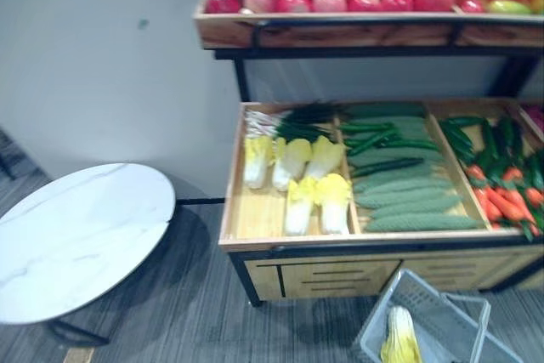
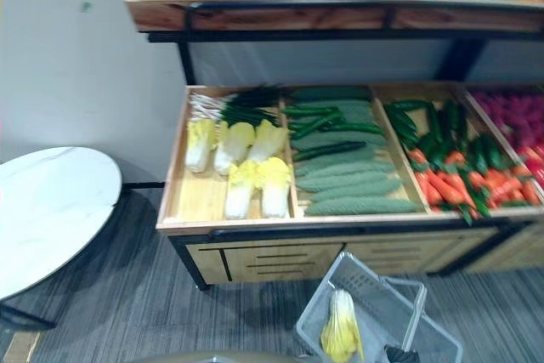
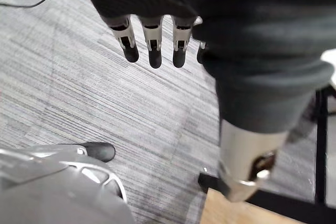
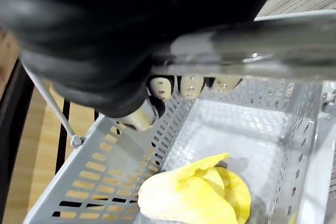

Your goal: Pick vegetable in the basket

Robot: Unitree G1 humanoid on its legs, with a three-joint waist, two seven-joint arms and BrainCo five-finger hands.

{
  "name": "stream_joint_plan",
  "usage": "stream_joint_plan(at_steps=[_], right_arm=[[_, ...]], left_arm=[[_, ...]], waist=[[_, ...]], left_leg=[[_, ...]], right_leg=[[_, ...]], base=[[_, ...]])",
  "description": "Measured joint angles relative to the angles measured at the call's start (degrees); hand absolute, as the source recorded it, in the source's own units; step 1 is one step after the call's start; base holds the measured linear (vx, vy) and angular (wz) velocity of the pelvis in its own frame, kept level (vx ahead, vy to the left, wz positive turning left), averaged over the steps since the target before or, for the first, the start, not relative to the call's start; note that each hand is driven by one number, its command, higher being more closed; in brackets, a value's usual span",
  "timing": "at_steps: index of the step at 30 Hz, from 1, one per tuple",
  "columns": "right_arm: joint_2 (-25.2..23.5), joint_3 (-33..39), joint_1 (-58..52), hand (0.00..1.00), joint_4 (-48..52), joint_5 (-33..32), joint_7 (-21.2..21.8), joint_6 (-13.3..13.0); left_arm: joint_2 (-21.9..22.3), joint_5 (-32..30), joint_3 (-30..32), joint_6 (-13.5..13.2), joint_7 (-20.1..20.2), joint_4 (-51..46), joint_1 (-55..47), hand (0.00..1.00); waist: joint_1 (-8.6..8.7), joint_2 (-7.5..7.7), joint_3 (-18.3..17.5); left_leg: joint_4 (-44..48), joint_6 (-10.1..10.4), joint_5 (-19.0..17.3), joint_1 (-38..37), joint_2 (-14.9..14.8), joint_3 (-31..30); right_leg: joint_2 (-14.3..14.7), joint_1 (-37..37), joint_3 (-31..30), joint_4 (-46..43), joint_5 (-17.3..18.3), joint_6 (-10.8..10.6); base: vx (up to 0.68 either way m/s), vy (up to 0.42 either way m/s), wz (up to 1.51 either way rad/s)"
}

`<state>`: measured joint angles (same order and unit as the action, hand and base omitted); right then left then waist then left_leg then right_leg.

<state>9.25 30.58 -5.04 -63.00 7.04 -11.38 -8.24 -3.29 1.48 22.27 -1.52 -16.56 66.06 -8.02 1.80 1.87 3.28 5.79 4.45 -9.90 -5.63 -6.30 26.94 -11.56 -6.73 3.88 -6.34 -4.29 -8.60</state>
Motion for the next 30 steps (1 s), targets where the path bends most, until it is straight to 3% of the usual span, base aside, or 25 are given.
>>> stream_joint_plan(at_steps=[1, 2, 3, 4, 5, 6, 8, 10, 11, 15, 17, 18, 21, 22, 24, 25, 27, 30], right_arm=[[-0.84, -0.33, 0.06, 1.0, 0.5, -0.66, -0.36, 0.02], [-1.19, -0.95, 0.49, 1.0, 0.53, -0.99, -0.68, 0.04], [-1.68, -1.33, 1.69, 1.0, 0.73, -1.02, -0.78, 0.03], [-1.67, -1.34, 1.81, 1.0, 1.36, -1.08, -0.83, -0.03], [-0.97, -0.98, 2.59, 1.0, 1.32, -1.56, -1.54, 0.13], [-0.14, -0.83, 2.95, 1.0, 0.34, -1.41, -2.0, 0.25], [0.28, -2.01, 3.82, 1.0, -0.53, -0.77, -1.96, 0.05], [-0.44, -2.19, 4.34, 1.0, -0.86, -0.69, -1.88, 0.1], [-0.71, -2.06, 4.47, 1.0, -0.88, -0.7, -1.9, 0.26], [-1.1, -3.12, 4.78, 1.0, -0.94, -0.7, -2.13, 0.6], [-1.46, -3.99, 3.84, 1.0, -0.96, -0.79, -2.44, 0.82], [-1.47, -4.53, 2.97, 1.0, -0.92, -0.81, -2.44, 0.77], [-1.63, -7.63, 2.11, 1.0, -0.87, -0.87, -2.5, 0.43], [-1.2, -8.77, 2.1, 1.0, -0.85, -0.84, -2.46, 0.02], [-1.09, -9.68, 2.16, 1.0, -0.89, -0.86, -2.35, -0.56], [-0.86, -10.18, 2.43, 1.0, -0.9, -0.87, -2.23, -0.71], [-0.26, -10.18, 2.38, 1.0, -1.08, -1.14, -1.94, -0.8], [-0.27, -10.2, 2.61, 1.0, -1.68, -1.55, -1.82, -0.79]], left_arm=[[-1.21, -0.25, -1.64, 0.02, 0.82, 0.11, 0.6, 0.0], [-1.08, -0.5, -1.61, 0.0, 1.23, 0.17, 1.01, 0.0], [-0.8, -0.84, -1.52, -0.25, 1.41, 0.42, 1.42, 0.0], [-0.73, -1.4, -1.67, -0.38, 1.52, 0.38, 2.06, 0.0], [-0.63, -1.91, -2.34, -0.61, 1.71, -0.4, 3.1, 0.0], [-0.61, -1.91, -2.84, -0.69, 1.82, -0.42, 3.57, 0.0], [-0.65, -1.74, -2.85, -0.65, 1.85, 0.02, 2.96, 0.0], [-1.03, -1.61, -2.74, -0.53, 1.91, 0.02, 3.24, 0.0], [-1.18, -1.59, -2.65, -0.53, 2.07, -0.06, 3.53, 0.0], [0.64, -1.59, -2.01, -0.48, 2.41, -0.04, 4.37, 0.0], [1.09, -1.6, -2.06, -0.51, 2.5, -0.3, 5.33, 0.0], [1.35, -1.61, -2.03, -0.53, 2.63, -0.22, 5.55, 0.0], [2.64, -1.61, -1.43, -0.55, 3.09, -0.3, 7.07, 0.0], [3.22, -1.59, -0.84, -0.65, 3.16, -0.44, 6.96, 0.0], [3.38, -1.53, 0.18, -0.92, 3.09, -0.41, 6.89, 0.0], [3.39, -1.47, 0.14, -1.06, 3.02, -0.76, 6.85, 0.0], [3.69, 0.2, -0.05, -1.27, 2.58, -1.15, 6.51, 0.0], [3.74, 1.52, -0.58, -2.01, 1.76, -1.21, 6.17, 0.0]], waist=[[1.43, 0.75, 1.21], [1.13, -1.01, 1.86], [1.21, -2.52, 3.02], [1.51, -2.6, 3.78], [1.51, -3.2, 5.15], [1.09, -2.71, 5.91], [0.67, -1.78, 5.61], [-0.24, -0.93, 5.4], [-0.39, -0.73, 5.44], [0.13, -3.1, 5.57], [1.2, -3.55, 5.43], [1.4, -2.77, 5.7], [2.08, -2.78, 5.56], [2.56, -3.44, 5.59], [2.2, -3.0, 6.12], [2.26, -2.97, 6.33], [2.19, -2.95, 6.42], [1.65, -3.05, 6.44]], left_leg=[[1.58, -0.91, -0.76, 0.33, 0.06, 2.3], [1.25, -2.27, -0.29, 0.46, -1.46, 4.95], [1.59, -2.64, -0.12, 0.33, -3.27, 8.53], [1.39, -2.83, 0.22, 0.36, -4.11, 10.02], [0.74, -2.9, 1.1, -0.41, -4.78, 12.7], [-0.53, -2.5, 2.25, -1.92, -4.78, 16.33], [-1.33, -2.09, 3.23, -3.05, -4.87, 22.49], [-0.25, -1.45, 3.77, -3.29, -5.35, 27.4], [0.3, -1.21, 4.3, -3.56, -5.77, 29.81], [0.44, 0.75, 6.64, -3.74, -8.29, 37.74], [1.74, 0.98, 8.76, -4.84, -9.49, 38.75], [3.04, 0.92, 8.82, -5.11, -10.38, 38.89], [17.82, 0.91, 8.63, -5.59, -18.75, 40.06], [23.06, 0.46, 8.94, -5.74, -22.11, 38.78], [28.59, -1.58, 10.3, -4.01, -23.94, 31.35], [29.35, -0.87, 6.21, -1.18, -20.89, 20.11], [25.16, 0.34, 1.27, 2.01, -12.32, 3.78], [14.66, 1.24, -0.68, 3.53, -6.47, -7.67]], right_leg=[[0.3, -0.75, -1.7, 1.27, -2.54, -0.9], [1.83, -0.37, -2.31, 6.22, -8.13, -0.38], [3.25, -0.72, 0.84, 3.67, -7.62, 3.59], [3.25, -1.94, 5.16, -2.71, -2.74, 7.37], [1.42, -2.99, 12.84, -15.55, 5.31, 10.41], [-0.99, -1.6, 18.8, -22.76, 8.91, 11.12], [-4.43, 1.53, 23.98, -25.59, 11.41, 10.49], [-5.52, 2.28, 25.39, -22.61, 12.21, 8.83], [-3.59, 2.26, 26.69, -18.82, 12.51, 8.2], [3.54, 3.49, 25.4, -4.29, 10.61, 6.59], [5.48, 5.71, 23.94, 0.22, 8.54, 7.39], [6.26, 6.41, 23.29, 1.58, 8.16, 7.49], [9.16, 7.81, 18.5, 4.26, 7.34, 8.59], [10.75, 7.99, 15.9, 4.42, 7.05, 9.35], [11.6, 8.27, 11.61, 4.46, 6.98, 10.41], [10.94, 8.29, 8.75, 4.31, 6.82, 10.63], [9.55, 8.35, 3.81, 4.3, 6.52, 10.3], [9.4, 7.76, -1.92, 4.91, 6.91, 9.63]], base=[[-0.2, 0.024, -1.7], [-0.23, 0.028, -1.33], [-0.19, 0.027, -1.19], [-0.21, 0.032, -1.15], [-0.18, 0.044, -1.23], [-0.16, 0.043, -1.32], [-0.08, -0.013, -1.53], [-0.01, -0.143, -1.63], [0.0, -0.182, -1.55], [-0.03, -0.253, -1.25], [-0.05, -0.206, -0.6], [-0.06, -0.162, -0.63], [-0.09, -0.115, -0.82], [-0.07, -0.101, -1.05], [-0.01, -0.043, -1.17], [0.02, 0.026, -1.32], [0.02, 0.067, -1.24], [-0.01, 0.134, -1.09]])
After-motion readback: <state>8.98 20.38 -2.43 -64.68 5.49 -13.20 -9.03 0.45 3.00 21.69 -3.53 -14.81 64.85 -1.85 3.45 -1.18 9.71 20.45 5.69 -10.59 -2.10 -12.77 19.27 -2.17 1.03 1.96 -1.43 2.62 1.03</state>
